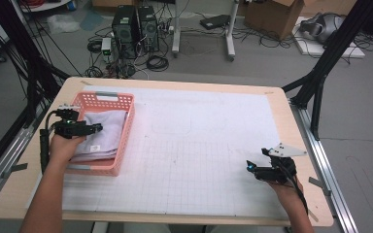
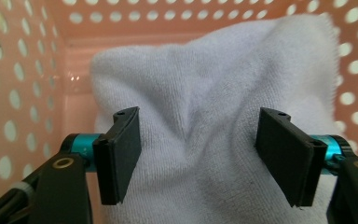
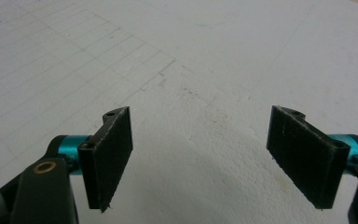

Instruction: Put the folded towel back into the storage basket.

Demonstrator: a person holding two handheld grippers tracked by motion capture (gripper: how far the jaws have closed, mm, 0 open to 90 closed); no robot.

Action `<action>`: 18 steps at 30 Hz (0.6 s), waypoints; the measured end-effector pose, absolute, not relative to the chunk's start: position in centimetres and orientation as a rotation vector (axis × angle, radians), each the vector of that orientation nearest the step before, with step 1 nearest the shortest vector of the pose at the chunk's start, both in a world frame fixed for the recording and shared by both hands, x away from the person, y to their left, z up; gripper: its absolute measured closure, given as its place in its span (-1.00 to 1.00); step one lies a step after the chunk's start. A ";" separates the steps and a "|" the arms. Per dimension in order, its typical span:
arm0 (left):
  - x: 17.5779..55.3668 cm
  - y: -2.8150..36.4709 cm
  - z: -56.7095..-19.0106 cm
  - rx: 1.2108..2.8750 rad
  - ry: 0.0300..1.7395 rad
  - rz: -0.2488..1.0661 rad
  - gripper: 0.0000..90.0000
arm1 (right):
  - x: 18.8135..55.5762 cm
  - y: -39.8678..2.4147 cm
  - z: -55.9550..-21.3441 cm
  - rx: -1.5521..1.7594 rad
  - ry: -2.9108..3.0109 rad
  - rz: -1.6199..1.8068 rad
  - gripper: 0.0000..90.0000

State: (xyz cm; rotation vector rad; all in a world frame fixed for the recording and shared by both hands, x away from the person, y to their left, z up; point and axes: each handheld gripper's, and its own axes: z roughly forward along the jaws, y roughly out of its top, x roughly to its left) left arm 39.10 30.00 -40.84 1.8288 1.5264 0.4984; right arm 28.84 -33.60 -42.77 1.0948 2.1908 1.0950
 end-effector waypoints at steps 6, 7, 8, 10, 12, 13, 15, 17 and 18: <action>39.6 29.4 -41.6 1.940 1.580 0.584 -0.33 | 28.9 -33.5 -42.8 1.097 2.195 1.089 -0.52; 39.6 29.3 -41.6 1.947 1.573 0.595 -0.34 | 28.9 -33.5 -42.8 1.096 2.193 1.091 -0.52; 39.6 29.3 -41.6 1.947 1.573 0.595 -0.35 | 28.9 -33.6 -42.8 1.092 2.193 1.088 -0.51; 39.4 29.3 -41.4 1.933 1.558 0.616 -0.35 | 28.8 -33.6 -42.8 1.100 2.191 1.089 -0.52; 39.1 29.6 -40.8 1.887 1.533 0.621 -0.34 | 28.8 -33.7 -42.8 1.096 2.191 1.089 -0.52; 39.0 29.7 -40.6 1.858 1.522 0.631 -0.34 | 28.8 -33.7 -42.8 1.095 2.190 1.090 -0.52; 38.3 30.1 -39.8 1.775 1.466 0.649 -0.33 | 28.8 -33.7 -42.8 1.095 2.190 1.091 -0.52; 38.1 30.2 -39.5 1.748 1.443 0.654 -0.34 | 28.8 -33.7 -42.7 1.097 2.188 1.093 -0.52; 37.3 30.4 -38.6 1.654 1.380 0.673 -0.34 | 28.8 -33.7 -42.7 1.096 2.188 1.093 -0.52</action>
